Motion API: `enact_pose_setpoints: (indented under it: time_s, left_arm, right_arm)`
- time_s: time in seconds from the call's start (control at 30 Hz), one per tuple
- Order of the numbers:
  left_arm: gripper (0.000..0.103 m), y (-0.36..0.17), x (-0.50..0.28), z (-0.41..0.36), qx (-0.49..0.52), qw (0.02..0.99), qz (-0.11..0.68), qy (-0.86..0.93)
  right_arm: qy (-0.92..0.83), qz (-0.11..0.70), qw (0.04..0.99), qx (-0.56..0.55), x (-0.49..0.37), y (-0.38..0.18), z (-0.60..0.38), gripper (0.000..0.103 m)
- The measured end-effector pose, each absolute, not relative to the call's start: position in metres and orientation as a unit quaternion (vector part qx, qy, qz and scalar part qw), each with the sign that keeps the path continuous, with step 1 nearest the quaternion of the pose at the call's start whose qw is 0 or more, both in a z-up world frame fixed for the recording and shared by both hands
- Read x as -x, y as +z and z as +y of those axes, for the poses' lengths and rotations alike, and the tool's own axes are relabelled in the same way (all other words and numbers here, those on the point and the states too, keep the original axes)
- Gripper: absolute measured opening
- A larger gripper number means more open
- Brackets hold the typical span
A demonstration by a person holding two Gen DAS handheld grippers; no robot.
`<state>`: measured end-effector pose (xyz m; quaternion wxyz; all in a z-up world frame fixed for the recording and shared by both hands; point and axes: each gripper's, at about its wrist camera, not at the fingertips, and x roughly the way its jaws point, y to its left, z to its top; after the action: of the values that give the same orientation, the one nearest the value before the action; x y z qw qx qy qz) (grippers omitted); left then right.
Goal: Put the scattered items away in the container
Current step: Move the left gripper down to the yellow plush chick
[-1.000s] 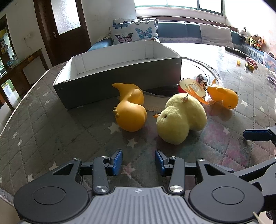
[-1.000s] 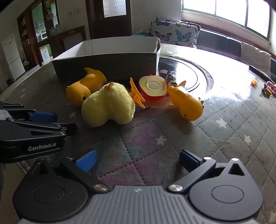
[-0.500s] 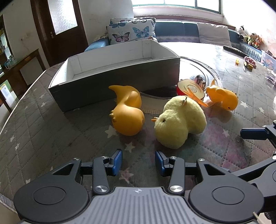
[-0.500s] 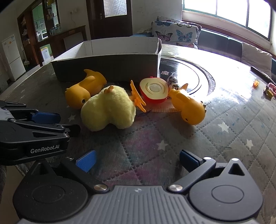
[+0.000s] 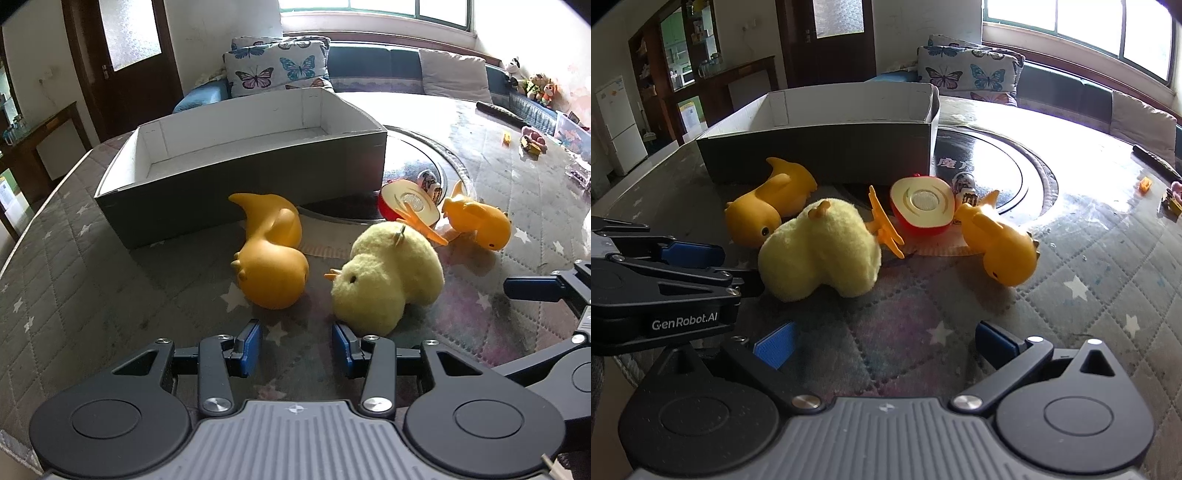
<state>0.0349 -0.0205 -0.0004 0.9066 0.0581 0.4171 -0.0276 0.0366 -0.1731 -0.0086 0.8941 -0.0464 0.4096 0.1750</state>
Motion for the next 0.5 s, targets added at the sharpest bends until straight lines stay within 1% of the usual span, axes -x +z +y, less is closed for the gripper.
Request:
enact_pose_setpoints:
  time_s: [0.5]
  left_arm:
    - [0.043,0.013,-0.042,-0.017,-0.049,0.907,0.415,-0.053]
  right_arm:
    - [0.182,0.406,0.894,0.048,-0.049,-0.008,-0.172,0.103]
